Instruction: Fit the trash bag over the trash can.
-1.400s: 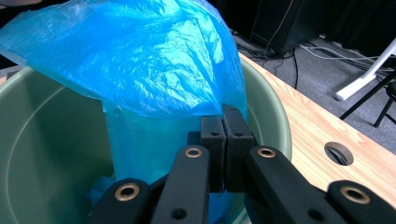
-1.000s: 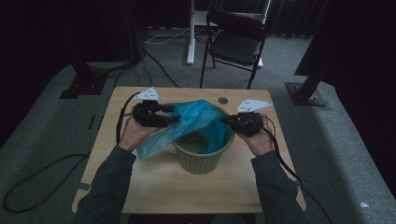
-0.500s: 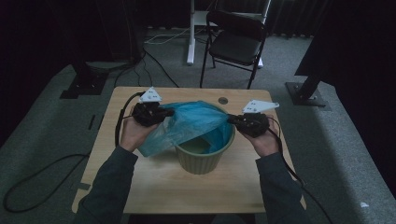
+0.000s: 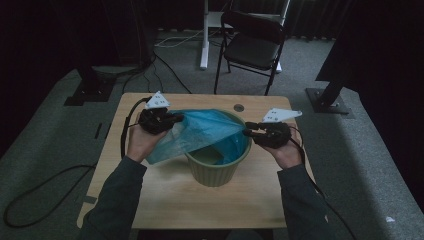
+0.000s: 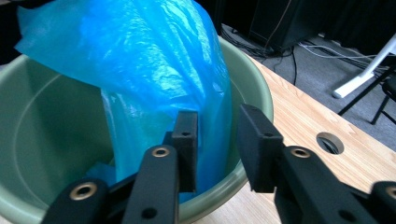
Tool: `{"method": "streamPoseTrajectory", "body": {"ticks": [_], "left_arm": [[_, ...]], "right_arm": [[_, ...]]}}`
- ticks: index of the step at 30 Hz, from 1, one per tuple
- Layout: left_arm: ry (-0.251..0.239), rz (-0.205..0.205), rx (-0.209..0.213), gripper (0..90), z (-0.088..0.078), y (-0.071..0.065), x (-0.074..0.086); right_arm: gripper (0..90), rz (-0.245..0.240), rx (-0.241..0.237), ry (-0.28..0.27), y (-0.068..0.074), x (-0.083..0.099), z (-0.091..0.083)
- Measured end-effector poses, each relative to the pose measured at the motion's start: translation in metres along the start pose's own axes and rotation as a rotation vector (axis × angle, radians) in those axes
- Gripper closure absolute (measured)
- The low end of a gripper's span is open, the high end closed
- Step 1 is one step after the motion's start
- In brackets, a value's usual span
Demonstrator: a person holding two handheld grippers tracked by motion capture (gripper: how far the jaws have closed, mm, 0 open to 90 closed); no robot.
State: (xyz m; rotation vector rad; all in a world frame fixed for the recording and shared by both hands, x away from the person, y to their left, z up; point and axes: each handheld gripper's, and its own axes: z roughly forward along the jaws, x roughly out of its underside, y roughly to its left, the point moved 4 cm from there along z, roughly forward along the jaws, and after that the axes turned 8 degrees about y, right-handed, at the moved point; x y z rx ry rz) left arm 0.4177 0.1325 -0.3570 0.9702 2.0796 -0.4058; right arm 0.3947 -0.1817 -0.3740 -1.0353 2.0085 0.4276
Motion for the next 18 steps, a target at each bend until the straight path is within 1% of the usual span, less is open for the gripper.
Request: {"method": "streamPoseTrajectory", "body": {"ticks": [5, 9, 11, 13, 18], "left_arm": [[-0.001, -0.009, -0.021, 89.5, -0.002, 0.004, -0.001], [-0.010, -0.022, -0.028, 89.5, -0.005, 0.007, -0.002], [-0.012, -0.013, -0.026, 89.5, -0.005, 0.006, -0.002], [-0.003, 0.000, -0.032, 89.5, -0.003, 0.003, -0.002], [0.002, 0.022, -0.030, 89.5, 0.002, -0.004, -0.005]], "right_arm": [[62.1, -0.006, -0.025, -0.026, 0.000, 0.000, -0.006], [60.5, -0.009, -0.034, -0.041, 0.000, 0.001, -0.012], [60.2, -0.007, -0.037, -0.052, 0.000, 0.000, -0.014], [60.1, -0.010, -0.036, -0.059, -0.001, -0.001, -0.015], [60.1, -0.019, -0.043, -0.078, 0.003, -0.008, -0.017]]}}
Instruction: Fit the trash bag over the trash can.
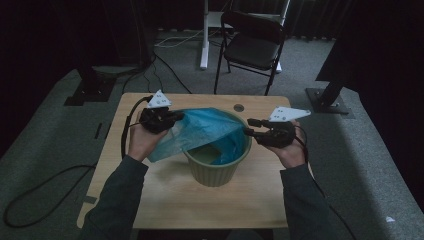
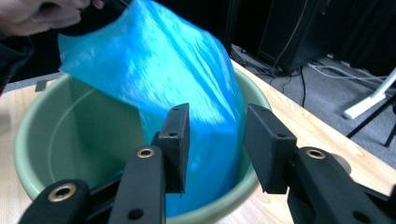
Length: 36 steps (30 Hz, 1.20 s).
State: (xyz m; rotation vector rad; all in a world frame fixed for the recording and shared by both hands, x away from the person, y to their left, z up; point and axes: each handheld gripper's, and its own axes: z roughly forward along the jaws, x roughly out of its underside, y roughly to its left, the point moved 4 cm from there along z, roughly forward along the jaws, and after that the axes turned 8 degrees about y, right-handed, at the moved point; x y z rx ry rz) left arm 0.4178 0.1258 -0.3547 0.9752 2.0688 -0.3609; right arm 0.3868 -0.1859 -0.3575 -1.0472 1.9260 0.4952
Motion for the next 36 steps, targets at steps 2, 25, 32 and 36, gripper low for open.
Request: {"method": "streamPoseTrajectory", "body": {"ticks": [2, 25, 32, 36], "left_arm": [[0.004, 0.017, 0.003, 89.5, 0.002, -0.004, -0.001], [-0.016, 0.058, 0.084, 89.5, 0.008, -0.029, -0.011], [-0.020, 0.072, 0.094, 89.5, 0.009, -0.035, -0.014], [-0.019, 0.084, 0.093, 89.5, 0.010, -0.038, -0.016]], "right_arm": [[60.2, -0.004, -0.003, -0.007, 0.001, -0.003, 0.000], [54.7, -0.058, -0.035, 0.059, 0.013, -0.025, 0.032], [52.3, -0.068, -0.044, 0.058, 0.017, -0.035, 0.040], [52.4, -0.075, -0.054, 0.056, 0.017, -0.042, 0.047]]}}
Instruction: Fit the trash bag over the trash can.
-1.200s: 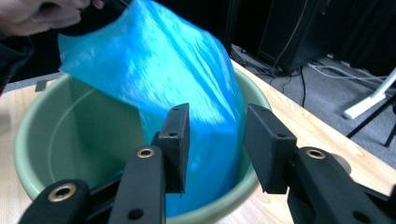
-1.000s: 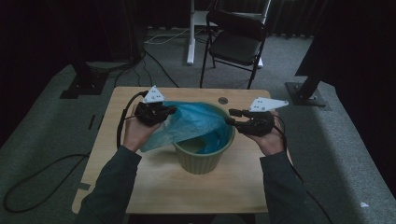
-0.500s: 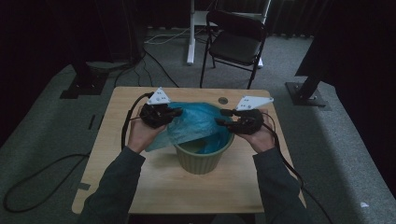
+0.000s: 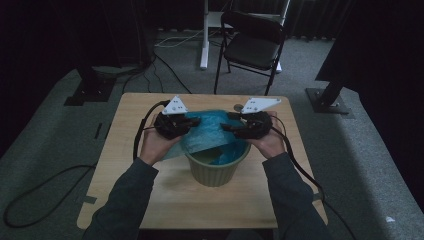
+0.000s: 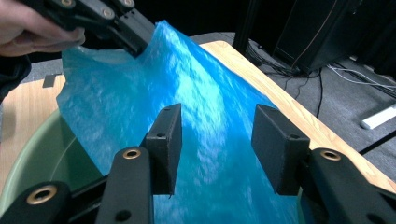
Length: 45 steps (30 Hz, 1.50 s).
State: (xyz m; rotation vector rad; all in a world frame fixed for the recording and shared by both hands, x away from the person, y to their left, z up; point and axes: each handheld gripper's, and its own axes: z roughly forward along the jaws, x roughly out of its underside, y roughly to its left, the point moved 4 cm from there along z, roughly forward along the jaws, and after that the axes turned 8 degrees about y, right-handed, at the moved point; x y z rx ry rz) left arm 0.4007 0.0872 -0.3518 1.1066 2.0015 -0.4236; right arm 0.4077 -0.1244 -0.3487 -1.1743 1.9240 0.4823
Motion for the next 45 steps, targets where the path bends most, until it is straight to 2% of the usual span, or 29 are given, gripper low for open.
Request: {"method": "streamPoseTrajectory", "body": {"ticks": [4, 9, 12, 14, 15, 17, 20, 22, 23, 28, 29, 32, 35, 39, 41, 45], "left_arm": [[-0.005, 0.005, 0.004, 89.5, 0.002, -0.002, -0.002], [-0.004, 0.009, 0.007, 89.4, 0.002, -0.003, -0.002], [-0.006, 0.010, 0.006, 89.4, 0.001, -0.003, -0.002], [-0.008, 0.011, 0.006, 89.4, 0.001, -0.004, -0.002], [-0.008, 0.011, 0.006, 89.4, 0.001, -0.004, -0.002], [-0.011, 0.011, 0.006, 89.4, 0.000, -0.004, -0.002], [-0.011, 0.012, 0.005, 89.4, -0.001, -0.004, -0.002], [-0.011, 0.012, 0.006, 89.4, -0.001, -0.004, -0.002], [-0.012, 0.013, 0.007, 89.4, -0.001, -0.005, -0.003], [-0.012, 0.019, 0.011, 89.4, -0.001, -0.006, -0.004], [-0.013, 0.019, 0.010, 89.4, -0.001, -0.006, -0.005], [-0.014, 0.021, 0.012, 89.4, -0.001, -0.007, -0.006], [-0.013, 0.024, 0.013, 89.4, -0.001, -0.008, -0.006], [-0.013, 0.023, 0.013, 89.4, 0.000, -0.008, -0.006], [-0.014, 0.023, 0.010, 89.4, -0.001, -0.007, -0.006], [-0.013, 0.019, 0.002, 89.4, -0.002, -0.005, -0.004]], "right_arm": [[54.8, 0.000, -0.012, 0.003, 0.000, -0.005, 0.005], [62.4, -0.015, -0.019, 0.024, 0.003, -0.008, 0.012], [69.0, -0.018, -0.027, 0.024, 0.003, -0.008, 0.014], [77.0, -0.023, -0.018, 0.028, 0.003, -0.008, 0.014], [77.0, -0.023, -0.018, 0.028, 0.003, -0.008, 0.014], [85.0, -0.028, -0.016, 0.026, 0.003, -0.008, 0.014], [89.3, -0.034, -0.011, 0.015, 0.003, -0.009, 0.011], [88.9, -0.038, -0.014, 0.011, 0.003, -0.009, 0.009], [85.3, -0.037, -0.017, 0.010, 0.003, -0.010, 0.009], [58.3, -0.027, -0.025, 0.008, 0.002, -0.010, 0.010], [56.2, -0.019, -0.009, 0.015, 0.001, -0.010, 0.011], [55.1, -0.012, -0.007, 0.011, -0.001, -0.010, 0.013], [63.9, -0.023, -0.011, 0.007, 0.001, -0.011, 0.013], [81.0, -0.039, -0.029, 0.006, 0.003, -0.011, 0.014], [87.6, -0.052, -0.022, 0.011, 0.004, -0.012, 0.014], [89.8, -0.054, -0.006, 0.013, 0.004, -0.013, 0.012]]}}
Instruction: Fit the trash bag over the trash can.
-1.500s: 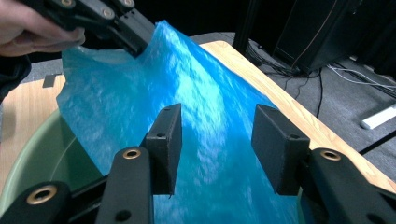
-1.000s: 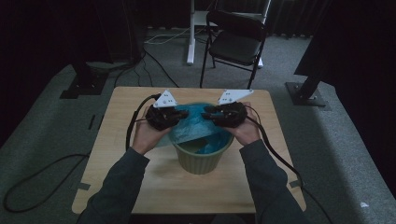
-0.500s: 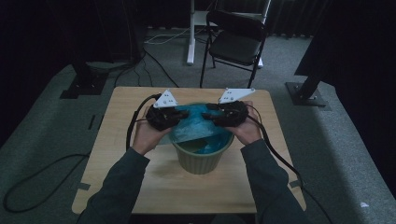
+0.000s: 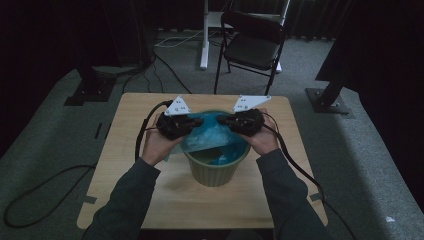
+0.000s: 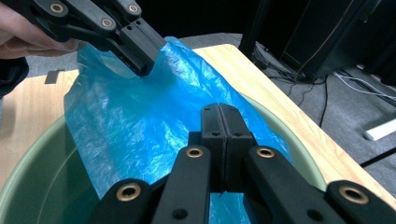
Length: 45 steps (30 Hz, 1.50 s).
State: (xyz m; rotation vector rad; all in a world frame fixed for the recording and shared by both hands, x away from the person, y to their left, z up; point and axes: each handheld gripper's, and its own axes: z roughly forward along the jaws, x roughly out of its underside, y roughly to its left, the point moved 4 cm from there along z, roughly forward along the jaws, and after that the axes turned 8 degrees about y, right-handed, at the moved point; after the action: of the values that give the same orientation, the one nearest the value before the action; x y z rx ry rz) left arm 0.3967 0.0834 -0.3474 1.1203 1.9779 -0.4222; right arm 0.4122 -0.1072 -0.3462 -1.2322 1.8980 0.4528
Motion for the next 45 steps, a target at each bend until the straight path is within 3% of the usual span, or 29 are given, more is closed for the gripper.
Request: {"method": "streamPoseTrajectory", "body": {"ticks": [17, 33, 35, 39, 45], "left_arm": [[-0.009, -0.057, -0.046, 89.5, -0.014, 0.018, 0.020], [0.000, -0.118, -0.081, 89.5, -0.026, 0.037, 0.046], [0.011, -0.115, -0.098, 89.5, -0.026, 0.038, 0.049], [0.018, -0.116, -0.087, 89.5, -0.024, 0.037, 0.053], [0.017, -0.079, -0.101, 89.5, -0.024, 0.030, 0.047]], "right_arm": [[89.9, 0.047, 0.069, -0.002, -0.010, 0.008, -0.016], [89.9, 0.108, 0.112, 0.010, -0.022, 0.043, -0.033], [89.9, 0.114, 0.123, 0.010, -0.023, 0.047, -0.037], [89.9, 0.131, 0.125, 0.000, -0.026, 0.054, -0.042], [86.4, 0.136, 0.111, -0.006, -0.025, 0.054, -0.042]]}}
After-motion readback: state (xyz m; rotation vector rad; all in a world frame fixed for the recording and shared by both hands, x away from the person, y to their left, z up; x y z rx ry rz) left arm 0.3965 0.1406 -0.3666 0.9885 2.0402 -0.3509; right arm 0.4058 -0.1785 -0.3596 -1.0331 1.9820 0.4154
